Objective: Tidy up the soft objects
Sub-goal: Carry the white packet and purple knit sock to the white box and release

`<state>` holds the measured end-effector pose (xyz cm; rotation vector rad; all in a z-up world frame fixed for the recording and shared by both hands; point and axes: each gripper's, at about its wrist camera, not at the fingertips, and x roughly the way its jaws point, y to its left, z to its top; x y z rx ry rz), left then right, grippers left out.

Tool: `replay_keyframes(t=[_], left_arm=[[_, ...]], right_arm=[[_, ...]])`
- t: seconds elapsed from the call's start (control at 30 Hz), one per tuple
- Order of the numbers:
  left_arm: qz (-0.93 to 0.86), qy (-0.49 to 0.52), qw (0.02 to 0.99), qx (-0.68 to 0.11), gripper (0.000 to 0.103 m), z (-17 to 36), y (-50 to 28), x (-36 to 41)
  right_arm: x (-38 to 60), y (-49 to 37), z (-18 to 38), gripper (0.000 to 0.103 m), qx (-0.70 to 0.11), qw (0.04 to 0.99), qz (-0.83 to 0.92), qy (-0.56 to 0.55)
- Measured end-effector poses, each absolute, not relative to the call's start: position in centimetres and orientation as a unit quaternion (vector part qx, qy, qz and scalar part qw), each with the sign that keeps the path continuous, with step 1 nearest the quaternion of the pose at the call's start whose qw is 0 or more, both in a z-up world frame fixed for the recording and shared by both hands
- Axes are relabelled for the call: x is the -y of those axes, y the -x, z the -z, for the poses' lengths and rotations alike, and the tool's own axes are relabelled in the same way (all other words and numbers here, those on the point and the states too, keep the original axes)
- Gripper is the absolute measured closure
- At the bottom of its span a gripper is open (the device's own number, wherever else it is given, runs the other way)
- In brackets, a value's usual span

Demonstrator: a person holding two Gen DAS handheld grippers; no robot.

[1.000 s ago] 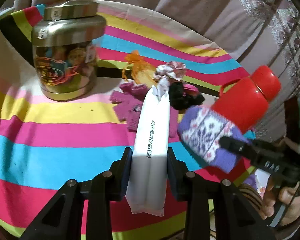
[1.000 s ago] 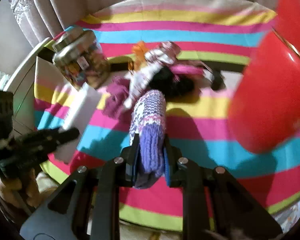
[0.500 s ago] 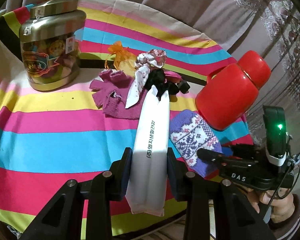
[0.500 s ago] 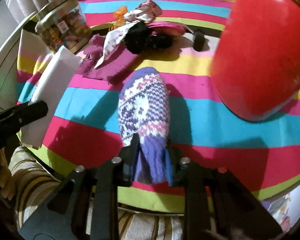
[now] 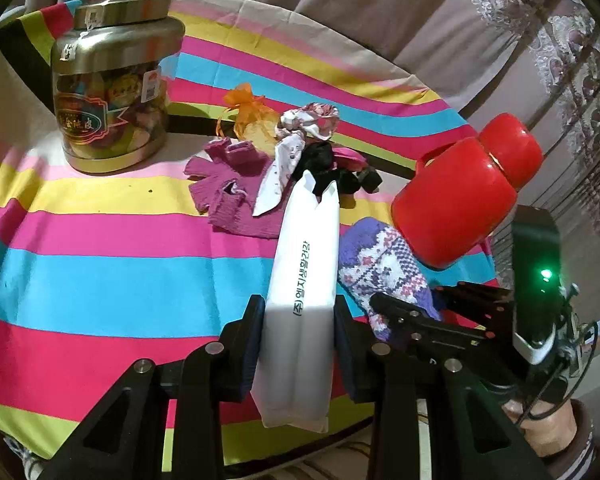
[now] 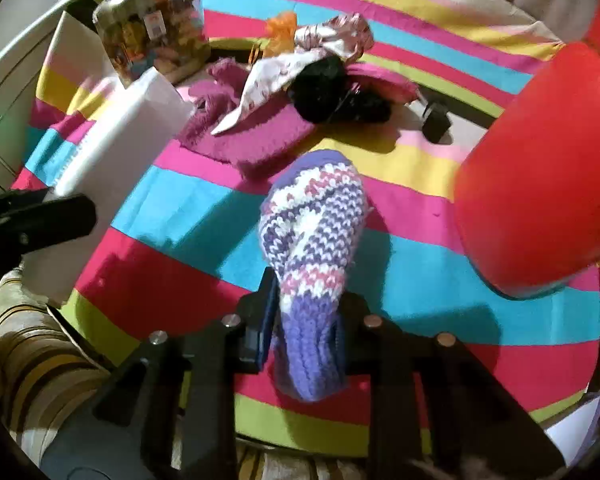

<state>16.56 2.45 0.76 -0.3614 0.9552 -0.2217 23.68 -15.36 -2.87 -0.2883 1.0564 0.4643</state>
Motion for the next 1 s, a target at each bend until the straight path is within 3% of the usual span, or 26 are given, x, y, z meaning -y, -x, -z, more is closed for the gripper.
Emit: replay_keyframes(t=[0.57,1.0], left_arm=[[0.145,0.187,0.866,-0.441,0.069,-3.5,-14.6,4.1],[0.259,0.1,0.853,-0.441,0.069,-5.2,-14.8,16.9]], right_arm=[[24.1,-18.5,-2.7,0.076,-0.446,0.872,-0.195,0.045],[38.2,-15.1,-4.1,0.076,-0.441,0.891,-0.1,-0.027]])
